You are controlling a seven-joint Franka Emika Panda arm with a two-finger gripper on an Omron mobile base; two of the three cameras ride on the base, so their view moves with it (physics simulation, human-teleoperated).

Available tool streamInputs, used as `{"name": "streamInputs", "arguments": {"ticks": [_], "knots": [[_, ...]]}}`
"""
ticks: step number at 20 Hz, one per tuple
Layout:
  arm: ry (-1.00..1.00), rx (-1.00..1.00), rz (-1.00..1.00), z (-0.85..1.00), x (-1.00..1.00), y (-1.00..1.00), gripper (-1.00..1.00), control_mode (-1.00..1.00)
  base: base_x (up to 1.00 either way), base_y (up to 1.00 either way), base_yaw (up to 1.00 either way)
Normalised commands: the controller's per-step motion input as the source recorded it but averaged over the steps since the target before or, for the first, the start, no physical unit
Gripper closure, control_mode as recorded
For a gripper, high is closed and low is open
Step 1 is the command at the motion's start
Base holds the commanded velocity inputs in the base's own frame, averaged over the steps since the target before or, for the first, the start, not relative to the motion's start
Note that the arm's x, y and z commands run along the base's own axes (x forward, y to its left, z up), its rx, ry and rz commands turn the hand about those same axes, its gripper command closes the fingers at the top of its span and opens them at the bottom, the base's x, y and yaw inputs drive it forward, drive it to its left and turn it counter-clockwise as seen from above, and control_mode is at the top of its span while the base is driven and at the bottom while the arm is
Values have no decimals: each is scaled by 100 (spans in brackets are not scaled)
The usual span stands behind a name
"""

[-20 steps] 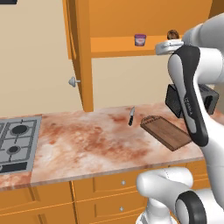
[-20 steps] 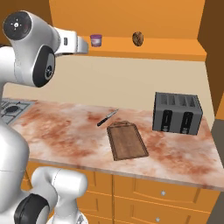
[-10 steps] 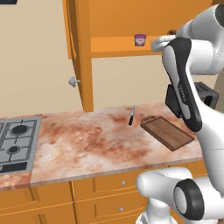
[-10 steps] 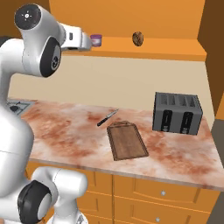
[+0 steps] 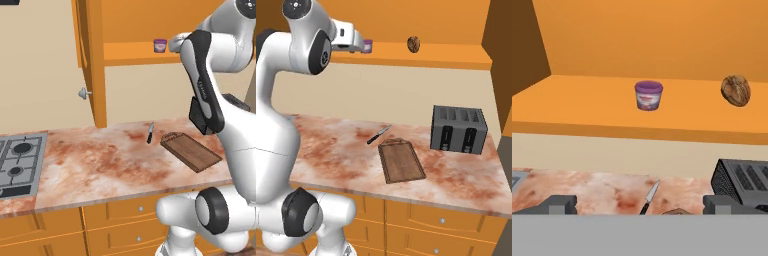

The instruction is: Pick the bread, place it on the cutting board, pick the jam, place it on the counter, and close the cabinet.

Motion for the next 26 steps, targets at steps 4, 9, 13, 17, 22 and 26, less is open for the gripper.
{"name": "streamInputs", "arguments": {"ticks": [4,9,13,17,22,26], "knots": [[0,0,0,0,26,0,-100,-100,0,0,0],[0,0,0,0,28,0,-100,-100,0,0,0],[0,0,0,0,30,0,-100,-100,0,0,0],[0,0,0,0,31,0,-100,-100,0,0,0],[0,0,0,0,29,0,-100,-100,0,0,0],[0,0,0,0,31,0,-100,-100,0,0,0]]}}
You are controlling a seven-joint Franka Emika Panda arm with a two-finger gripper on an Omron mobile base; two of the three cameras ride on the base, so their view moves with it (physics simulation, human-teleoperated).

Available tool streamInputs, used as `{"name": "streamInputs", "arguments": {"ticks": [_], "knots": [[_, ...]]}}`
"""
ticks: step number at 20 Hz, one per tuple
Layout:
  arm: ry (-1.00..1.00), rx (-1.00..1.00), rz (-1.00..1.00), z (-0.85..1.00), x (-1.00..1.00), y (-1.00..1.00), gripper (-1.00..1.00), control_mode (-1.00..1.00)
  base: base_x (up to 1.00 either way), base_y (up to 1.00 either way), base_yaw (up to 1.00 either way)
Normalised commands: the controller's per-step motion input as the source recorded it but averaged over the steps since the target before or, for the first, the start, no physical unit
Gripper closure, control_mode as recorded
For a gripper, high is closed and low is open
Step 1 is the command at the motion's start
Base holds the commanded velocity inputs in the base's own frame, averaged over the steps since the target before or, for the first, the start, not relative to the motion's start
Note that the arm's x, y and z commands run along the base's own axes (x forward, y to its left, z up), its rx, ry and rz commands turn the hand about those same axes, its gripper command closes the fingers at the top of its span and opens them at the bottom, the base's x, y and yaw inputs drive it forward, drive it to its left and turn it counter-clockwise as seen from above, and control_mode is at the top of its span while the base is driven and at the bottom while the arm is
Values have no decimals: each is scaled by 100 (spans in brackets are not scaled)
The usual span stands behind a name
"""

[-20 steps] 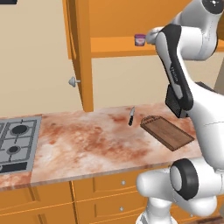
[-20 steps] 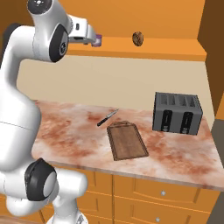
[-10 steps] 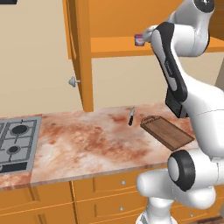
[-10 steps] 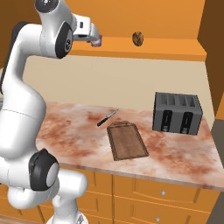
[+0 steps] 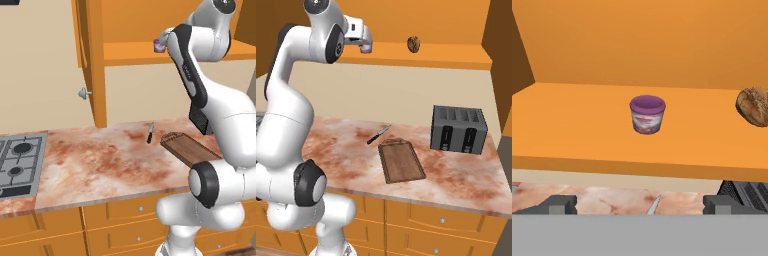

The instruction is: Pick the bread, place it on the cutting board, pick the jam, place it on the counter, and close the cabinet.

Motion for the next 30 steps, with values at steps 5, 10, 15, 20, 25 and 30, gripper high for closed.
{"name": "streamInputs", "arguments": {"ticks": [5,10,15,20,25,30], "knots": [[0,0,0,0,27,0,-100,-100,0,0,0],[0,0,0,-2,26,0,-100,-100,0,0,0],[0,0,0,-2,28,0,-100,-100,0,0,0],[0,0,0,-2,29,0,-100,-100,0,0,0],[0,0,0,-1,30,0,-100,-100,0,0,0],[0,0,0,-1,29,0,-100,-100,0,0,0]]}}
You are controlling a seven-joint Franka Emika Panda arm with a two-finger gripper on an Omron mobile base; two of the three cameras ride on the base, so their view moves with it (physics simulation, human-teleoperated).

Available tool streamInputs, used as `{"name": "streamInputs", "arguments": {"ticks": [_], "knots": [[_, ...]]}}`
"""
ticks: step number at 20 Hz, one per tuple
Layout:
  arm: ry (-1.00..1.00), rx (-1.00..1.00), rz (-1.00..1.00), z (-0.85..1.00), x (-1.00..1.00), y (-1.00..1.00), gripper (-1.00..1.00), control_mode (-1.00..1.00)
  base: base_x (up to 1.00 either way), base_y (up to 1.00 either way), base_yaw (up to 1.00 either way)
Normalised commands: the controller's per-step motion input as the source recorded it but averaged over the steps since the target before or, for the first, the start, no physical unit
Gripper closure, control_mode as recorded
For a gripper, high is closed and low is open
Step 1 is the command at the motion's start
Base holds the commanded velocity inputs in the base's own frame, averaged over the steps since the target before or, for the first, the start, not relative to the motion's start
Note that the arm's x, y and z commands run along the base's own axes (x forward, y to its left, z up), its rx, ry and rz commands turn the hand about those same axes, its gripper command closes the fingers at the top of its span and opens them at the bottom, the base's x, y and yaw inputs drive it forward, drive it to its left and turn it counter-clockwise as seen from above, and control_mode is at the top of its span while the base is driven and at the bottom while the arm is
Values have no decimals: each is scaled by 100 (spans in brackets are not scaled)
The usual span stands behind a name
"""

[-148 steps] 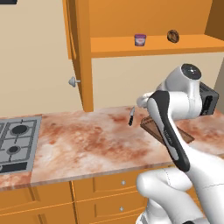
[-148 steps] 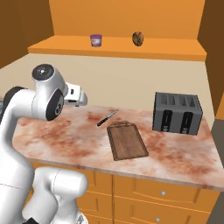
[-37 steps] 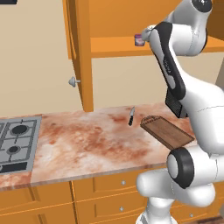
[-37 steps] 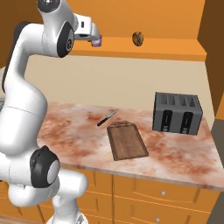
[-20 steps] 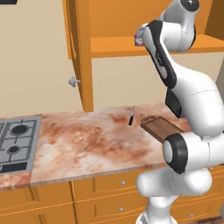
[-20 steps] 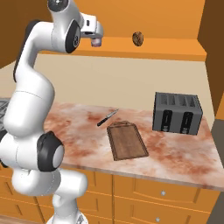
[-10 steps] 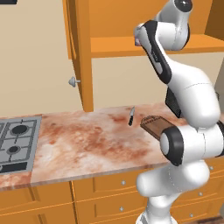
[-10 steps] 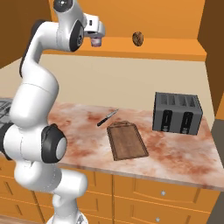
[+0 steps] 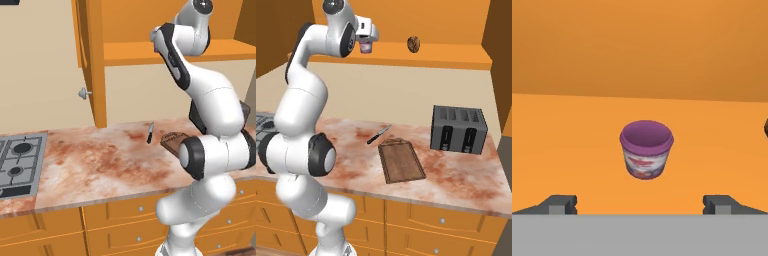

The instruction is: Pick the bread, place it on the cutting board, pick the jam, place it on the counter, and close the cabinet.

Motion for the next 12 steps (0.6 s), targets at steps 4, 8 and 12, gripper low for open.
{"name": "streamInputs", "arguments": {"ticks": [4,8,12], "knots": [[0,0,0,-7,26,0,-100,-100,0,0,0],[0,0,0,-12,19,0,-100,-100,0,0,0],[0,0,0,-12,15,0,-100,-100,0,0,0]]}}
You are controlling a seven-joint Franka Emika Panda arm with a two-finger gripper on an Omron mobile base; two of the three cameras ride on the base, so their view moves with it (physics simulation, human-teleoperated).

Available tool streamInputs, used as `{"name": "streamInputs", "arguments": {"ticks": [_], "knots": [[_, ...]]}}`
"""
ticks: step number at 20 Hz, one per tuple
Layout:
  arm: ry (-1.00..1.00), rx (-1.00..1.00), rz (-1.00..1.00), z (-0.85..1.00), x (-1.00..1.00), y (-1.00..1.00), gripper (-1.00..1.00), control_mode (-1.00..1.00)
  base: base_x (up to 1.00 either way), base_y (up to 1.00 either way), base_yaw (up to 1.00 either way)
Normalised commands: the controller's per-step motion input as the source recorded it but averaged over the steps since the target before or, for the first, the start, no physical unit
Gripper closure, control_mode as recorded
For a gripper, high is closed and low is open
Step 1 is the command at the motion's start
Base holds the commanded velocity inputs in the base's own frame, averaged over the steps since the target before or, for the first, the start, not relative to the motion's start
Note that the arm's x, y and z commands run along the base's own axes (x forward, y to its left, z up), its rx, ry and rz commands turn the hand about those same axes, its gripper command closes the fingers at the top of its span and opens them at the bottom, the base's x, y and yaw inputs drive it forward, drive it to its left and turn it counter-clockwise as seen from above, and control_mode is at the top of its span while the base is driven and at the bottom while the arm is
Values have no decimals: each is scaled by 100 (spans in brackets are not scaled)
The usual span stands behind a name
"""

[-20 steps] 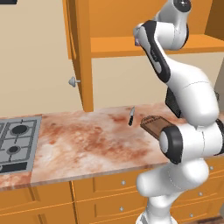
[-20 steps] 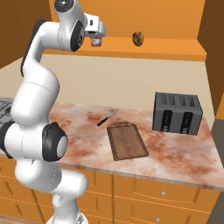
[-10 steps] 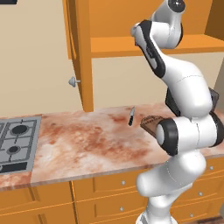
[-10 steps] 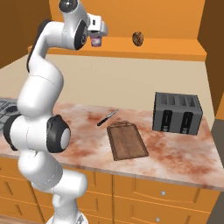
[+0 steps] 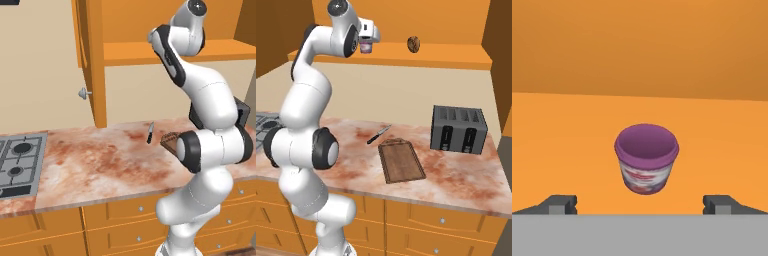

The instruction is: Pick the bread, place it on the cutting board, pick the jam, place it on the counter, and close the cabinet.

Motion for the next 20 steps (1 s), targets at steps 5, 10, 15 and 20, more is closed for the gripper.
{"name": "streamInputs", "arguments": {"ticks": [5,10,15,20], "knots": [[0,0,0,-6,21,0,-100,-100,0,0,0],[0,0,0,0,22,0,-100,-100,0,0,0],[0,0,0,0,20,0,-100,-100,0,0,0],[0,0,0,0,15,0,-100,-100,0,0,0]]}}
